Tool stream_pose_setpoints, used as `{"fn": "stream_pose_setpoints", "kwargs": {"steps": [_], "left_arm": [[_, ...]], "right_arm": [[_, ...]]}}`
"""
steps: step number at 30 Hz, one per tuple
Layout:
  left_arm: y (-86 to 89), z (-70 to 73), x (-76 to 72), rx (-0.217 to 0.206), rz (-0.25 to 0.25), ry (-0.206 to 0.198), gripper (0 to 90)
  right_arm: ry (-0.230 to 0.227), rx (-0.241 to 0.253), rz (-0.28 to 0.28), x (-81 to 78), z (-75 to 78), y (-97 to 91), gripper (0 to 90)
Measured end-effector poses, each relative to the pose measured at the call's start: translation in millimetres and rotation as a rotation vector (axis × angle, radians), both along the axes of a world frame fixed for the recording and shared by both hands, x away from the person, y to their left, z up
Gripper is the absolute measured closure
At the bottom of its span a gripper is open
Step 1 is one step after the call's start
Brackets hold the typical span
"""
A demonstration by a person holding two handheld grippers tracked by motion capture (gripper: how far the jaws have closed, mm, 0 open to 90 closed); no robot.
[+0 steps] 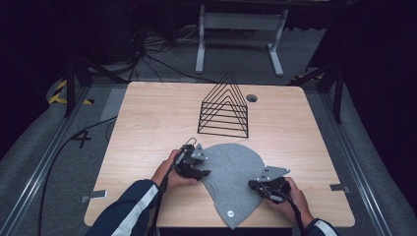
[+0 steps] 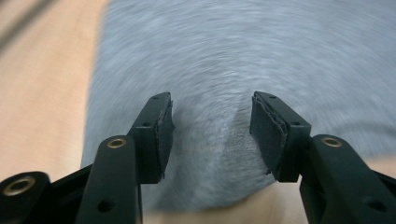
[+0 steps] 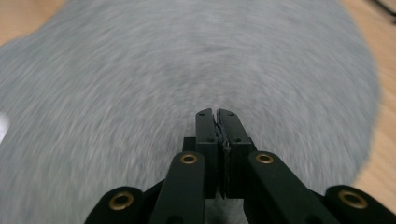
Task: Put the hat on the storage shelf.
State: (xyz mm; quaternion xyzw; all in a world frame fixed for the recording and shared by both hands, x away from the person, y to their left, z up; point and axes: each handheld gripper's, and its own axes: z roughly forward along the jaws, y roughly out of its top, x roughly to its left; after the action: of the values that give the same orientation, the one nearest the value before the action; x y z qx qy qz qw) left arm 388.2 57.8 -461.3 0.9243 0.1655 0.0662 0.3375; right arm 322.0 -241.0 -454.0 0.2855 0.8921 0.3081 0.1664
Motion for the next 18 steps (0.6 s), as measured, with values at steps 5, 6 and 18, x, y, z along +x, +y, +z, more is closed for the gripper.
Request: {"fn": "stream_pose_setpoints", "kwargs": {"steps": [5, 6, 18], "left_arm": [[-1.6, -0.7, -31.5, -0.002, -0.027, 0.005, 49.3], [-3.0, -0.7, -37.0, 0.000, -0.039, 0.004, 49.4], [-13.7, 0.9, -65.3, 0.009, -0.070, 0.010, 48.8]], "right_arm": [[0.000, 0.029, -0.065, 20.0, -1.1, -12.3, 88.3], [-0.002, 0.034, -0.071, 22.3, -1.4, -13.4, 88.3], [-0.038, 0.066, -0.101, 55.6, -3.8, -11.7, 69.4]]}}
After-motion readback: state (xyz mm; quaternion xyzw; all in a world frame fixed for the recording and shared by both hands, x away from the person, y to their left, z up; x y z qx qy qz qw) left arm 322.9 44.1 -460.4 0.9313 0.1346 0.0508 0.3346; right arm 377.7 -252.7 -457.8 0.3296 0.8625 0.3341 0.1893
